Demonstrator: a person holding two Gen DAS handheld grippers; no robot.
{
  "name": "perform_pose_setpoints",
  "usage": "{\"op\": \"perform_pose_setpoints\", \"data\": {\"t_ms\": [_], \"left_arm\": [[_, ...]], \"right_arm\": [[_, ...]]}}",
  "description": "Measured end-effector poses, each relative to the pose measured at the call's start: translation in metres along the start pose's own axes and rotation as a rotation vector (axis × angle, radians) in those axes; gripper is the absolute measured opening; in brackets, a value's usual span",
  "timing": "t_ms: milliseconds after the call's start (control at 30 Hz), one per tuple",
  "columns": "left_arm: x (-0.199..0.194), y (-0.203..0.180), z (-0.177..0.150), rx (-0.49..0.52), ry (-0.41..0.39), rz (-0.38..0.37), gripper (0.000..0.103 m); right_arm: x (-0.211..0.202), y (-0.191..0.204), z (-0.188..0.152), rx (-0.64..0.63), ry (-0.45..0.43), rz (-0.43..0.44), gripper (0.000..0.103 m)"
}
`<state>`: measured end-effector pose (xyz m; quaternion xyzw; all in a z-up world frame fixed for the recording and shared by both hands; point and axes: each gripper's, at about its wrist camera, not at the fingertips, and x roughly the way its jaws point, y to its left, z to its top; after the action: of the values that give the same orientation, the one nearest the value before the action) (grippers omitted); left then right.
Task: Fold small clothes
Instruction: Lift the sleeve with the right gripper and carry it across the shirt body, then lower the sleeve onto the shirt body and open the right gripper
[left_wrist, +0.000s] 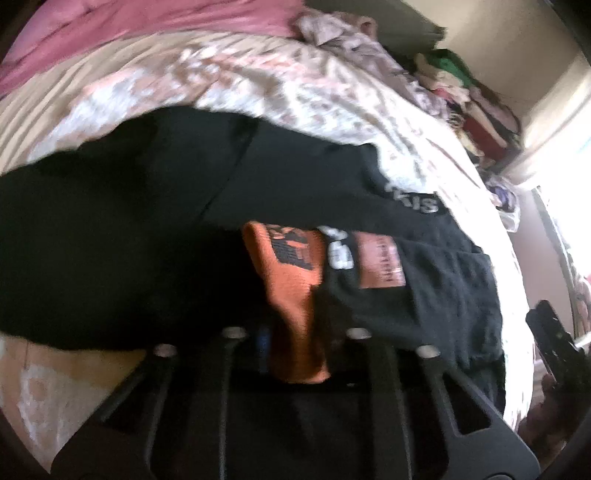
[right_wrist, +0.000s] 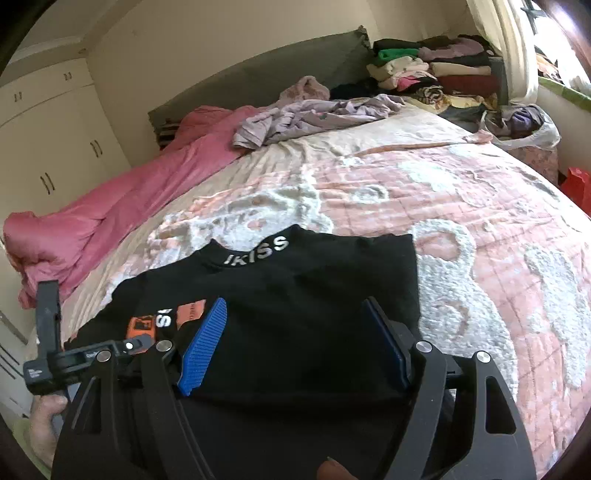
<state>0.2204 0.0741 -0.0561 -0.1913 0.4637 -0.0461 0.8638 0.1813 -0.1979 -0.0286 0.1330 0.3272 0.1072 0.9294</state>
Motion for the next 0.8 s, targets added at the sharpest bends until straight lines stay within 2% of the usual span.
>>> {"op": "perform_pose_setpoints", "data": {"t_ms": [133,200,333,467,533,567,667,800], "left_arm": [[-0.025,-0.013,0.007,0.080,-0.099,0.013,0.005],[-0.025,-0.015,0.009,0.112,-0.095,0.041,0.007],[-0.016,-0.005,0.009,0.102,-0.048,0.106,0.017],[-0.033,0.005,0.008,0.090,-0.114,0.159,0.020],[-0.038,0.000,0.009,0.114,-0.129,0.157,0.020],[-0.039,-0.007,0.010,0.134,-0.128,0.141,0.020],[-0.033,-0.029,0.007,0.215,-0.107,0.118,0.035],[-0.005,-0.038,-0.003,0.267,-0.019,0.145,0.037]], "right_arm": [[-0.001,-0.011,-0.001,0.008,0.008,-0.039,0.074],[0.000,-0.017,-0.001,0.014,0.013,-0.058,0.074],[0.002,-0.026,-0.002,0.022,0.023,-0.118,0.074],[0.009,-0.025,-0.006,0.003,0.052,-0.110,0.074],[0.014,-0.016,-0.008,-0.024,0.071,-0.092,0.074],[0.016,-0.011,-0.009,-0.038,0.079,-0.082,0.074],[0.026,0.008,-0.015,-0.105,0.116,-0.057,0.074],[0.038,0.023,-0.024,-0.165,0.161,-0.058,0.074]]}}
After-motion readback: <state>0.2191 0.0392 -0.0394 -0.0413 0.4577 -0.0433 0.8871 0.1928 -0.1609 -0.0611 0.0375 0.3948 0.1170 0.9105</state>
